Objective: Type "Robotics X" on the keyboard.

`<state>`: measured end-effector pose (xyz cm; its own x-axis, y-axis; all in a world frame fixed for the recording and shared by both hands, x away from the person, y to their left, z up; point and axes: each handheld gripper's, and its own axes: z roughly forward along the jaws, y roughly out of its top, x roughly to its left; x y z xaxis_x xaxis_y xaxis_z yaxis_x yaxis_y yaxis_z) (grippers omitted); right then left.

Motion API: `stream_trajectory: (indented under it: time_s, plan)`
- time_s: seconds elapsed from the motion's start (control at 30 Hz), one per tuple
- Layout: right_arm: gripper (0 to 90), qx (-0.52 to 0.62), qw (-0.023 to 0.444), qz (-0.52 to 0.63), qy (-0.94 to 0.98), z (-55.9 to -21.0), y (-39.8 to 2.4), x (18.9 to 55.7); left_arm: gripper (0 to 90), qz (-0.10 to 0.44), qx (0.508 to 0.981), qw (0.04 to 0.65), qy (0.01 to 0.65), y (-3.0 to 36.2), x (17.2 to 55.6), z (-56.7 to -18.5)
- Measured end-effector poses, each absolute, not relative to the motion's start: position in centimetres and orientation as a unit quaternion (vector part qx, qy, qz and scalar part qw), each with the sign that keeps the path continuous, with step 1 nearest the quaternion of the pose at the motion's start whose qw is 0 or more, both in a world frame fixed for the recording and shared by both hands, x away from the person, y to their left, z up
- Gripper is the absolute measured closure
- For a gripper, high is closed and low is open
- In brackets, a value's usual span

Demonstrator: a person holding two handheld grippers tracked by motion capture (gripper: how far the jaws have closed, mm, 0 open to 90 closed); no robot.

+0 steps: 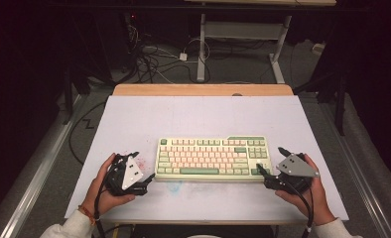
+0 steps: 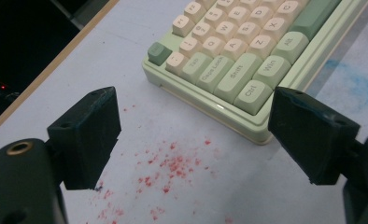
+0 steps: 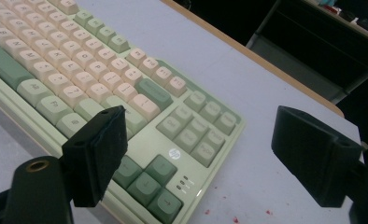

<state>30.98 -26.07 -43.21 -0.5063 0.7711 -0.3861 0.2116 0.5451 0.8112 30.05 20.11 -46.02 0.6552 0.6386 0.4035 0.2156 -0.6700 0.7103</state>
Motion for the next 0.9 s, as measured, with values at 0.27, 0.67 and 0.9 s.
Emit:
stream_trajectory:
  time_s: [0.27, 0.67, 0.9]
  plan:
    - [18.7, 0.319, 0.386, 0.357, 0.788, -43.4, -26.7, 30.7, 16.4, 0.329, 0.852, 0.316, 0.257, 20.9, 29.7, -46.4]
    - [18.6, 0.329, 0.386, 0.349, 0.788, -44.2, -27.7, 30.2, 16.4, 0.316, 0.858, 0.31, 0.262, 21.8, 29.5, -46.9]
    - [18.6, 0.34, 0.382, 0.343, 0.788, -44.8, -28.5, 29.9, 16.4, 0.311, 0.859, 0.311, 0.264, 22.1, 29.4, -47.2]
